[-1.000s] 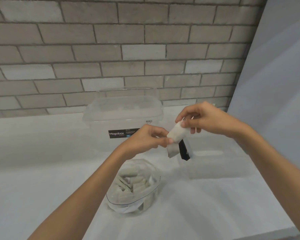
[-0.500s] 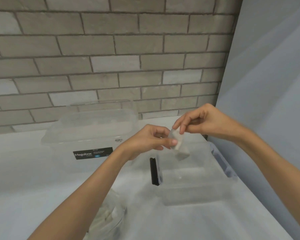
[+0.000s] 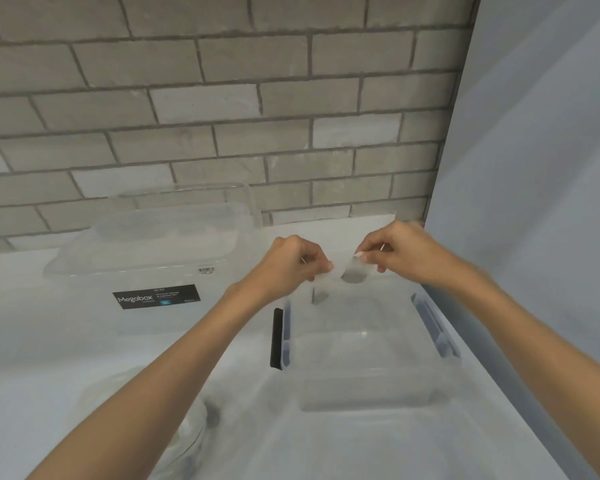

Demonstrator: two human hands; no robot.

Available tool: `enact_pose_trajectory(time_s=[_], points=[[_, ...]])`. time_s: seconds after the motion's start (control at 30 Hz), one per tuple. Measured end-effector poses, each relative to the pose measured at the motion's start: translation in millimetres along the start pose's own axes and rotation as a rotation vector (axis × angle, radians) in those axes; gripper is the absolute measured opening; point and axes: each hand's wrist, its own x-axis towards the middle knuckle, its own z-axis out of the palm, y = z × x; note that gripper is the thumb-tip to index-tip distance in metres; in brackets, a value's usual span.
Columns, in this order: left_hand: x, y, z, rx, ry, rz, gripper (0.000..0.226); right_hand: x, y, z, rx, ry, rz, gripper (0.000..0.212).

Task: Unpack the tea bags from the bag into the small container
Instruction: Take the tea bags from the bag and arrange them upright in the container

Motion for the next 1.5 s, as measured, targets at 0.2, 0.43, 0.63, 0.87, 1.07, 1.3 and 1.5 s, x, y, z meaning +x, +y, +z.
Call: enact_pose_trajectory(time_s=[0.2, 0.43, 0.63, 0.87, 1.07, 1.3, 1.5], points=[[10, -10, 26, 0.271, -0.152, -0.017, 0.010, 4, 19, 28, -0.156, -0.137, -0.048, 0.014], [17, -27, 54, 0.471, -0.279, -0.030, 0.020, 5, 25, 58, -0.307, -0.232, -0.011, 0.008], [17, -29, 69, 0.831, -0.283, 0.037, 0.024, 8, 29, 81, -0.351, -0.283, 0.002, 0.013], [20, -21, 77, 1.123, -0.330, 0.123, 0.026, 10, 24, 92, -0.304, -0.371, 0.017, 0.021], [18, -18, 76, 1.201, -0.333, 0.140, 0.024, 18, 27, 102, -0.209, -0.365, 0.001, 0.015], [16, -16, 72, 1.188, -0.289, 0.169, 0.024, 25, 34, 111, -0.117, -0.399, 0.011, 0.015], [17, -23, 77, 1.221, -0.277, 0.161, 0.024, 28, 36, 113, -0.118, -0.417, -0.018, 0.020]])
